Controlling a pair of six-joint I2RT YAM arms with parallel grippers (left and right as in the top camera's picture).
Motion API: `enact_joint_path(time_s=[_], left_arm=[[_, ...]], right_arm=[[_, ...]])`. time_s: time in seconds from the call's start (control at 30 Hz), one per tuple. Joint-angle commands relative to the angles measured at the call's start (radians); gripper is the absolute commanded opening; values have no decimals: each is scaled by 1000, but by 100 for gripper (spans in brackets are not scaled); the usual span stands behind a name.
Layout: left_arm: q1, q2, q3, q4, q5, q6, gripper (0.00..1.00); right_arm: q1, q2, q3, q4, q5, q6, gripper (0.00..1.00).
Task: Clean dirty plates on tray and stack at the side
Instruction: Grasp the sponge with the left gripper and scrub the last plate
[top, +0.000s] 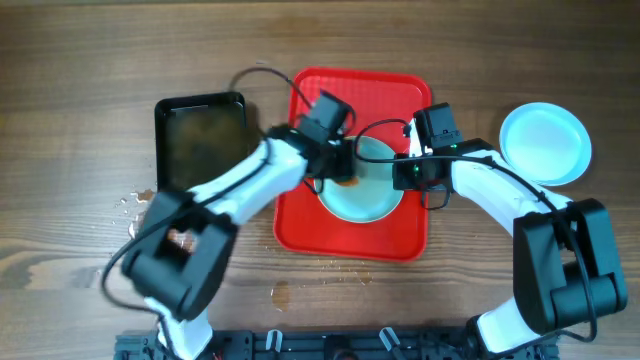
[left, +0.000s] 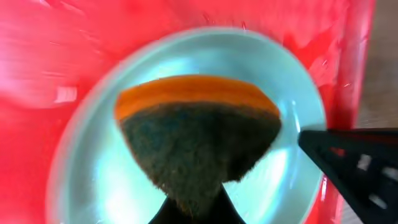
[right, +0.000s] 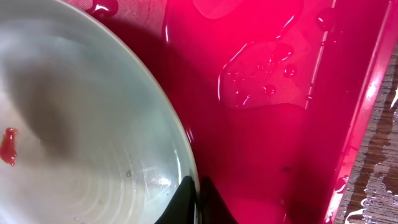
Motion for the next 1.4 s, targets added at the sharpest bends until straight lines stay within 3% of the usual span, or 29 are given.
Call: enact_joint_path(time_s=[0.0, 0.13, 0.23, 0.37, 0.5, 0.67, 0.83, 0.93, 1.0, 1.03, 1.1, 1.23, 1.37], left_arm=[[-40, 87, 4, 63, 19, -48, 4], [-42, 145, 4, 32, -54, -10, 4], [-26, 149, 4, -123, -349, 56, 4], [-8, 149, 27, -240, -611, 101, 4], [-24, 149, 181, -395, -721, 99, 4], [0, 134, 376, -576, -724, 44, 4], [168, 14, 391, -721, -681, 28, 4], [379, -9, 391, -740, -391, 78, 4], [449, -6, 390, -707, -45, 209, 4], [442, -6, 389, -682, 59, 248, 4], [371, -6, 365, -616, 82, 245, 4], [138, -6, 212, -413, -109, 30, 4], [-10, -6, 48, -190, -152, -71, 4]], right_arm=[[2, 15, -35, -15, 24, 5, 4], [2, 15, -35, -27, 24, 5, 5], [2, 15, -35, -40, 24, 5, 4], [2, 15, -35, -58, 25, 25, 4], [2, 15, -35, -74, 55, 51, 4], [2, 15, -35, -82, 54, 54, 4], [2, 15, -35, -92, 54, 46, 4], [2, 15, -35, -69, 21, 3, 11], [2, 15, -35, -66, 20, -6, 7], [2, 15, -35, -65, 20, -5, 6], [2, 15, -35, -61, 20, -5, 6], [2, 15, -35, -63, 19, -5, 6], [2, 15, -35, -63, 19, -3, 6]])
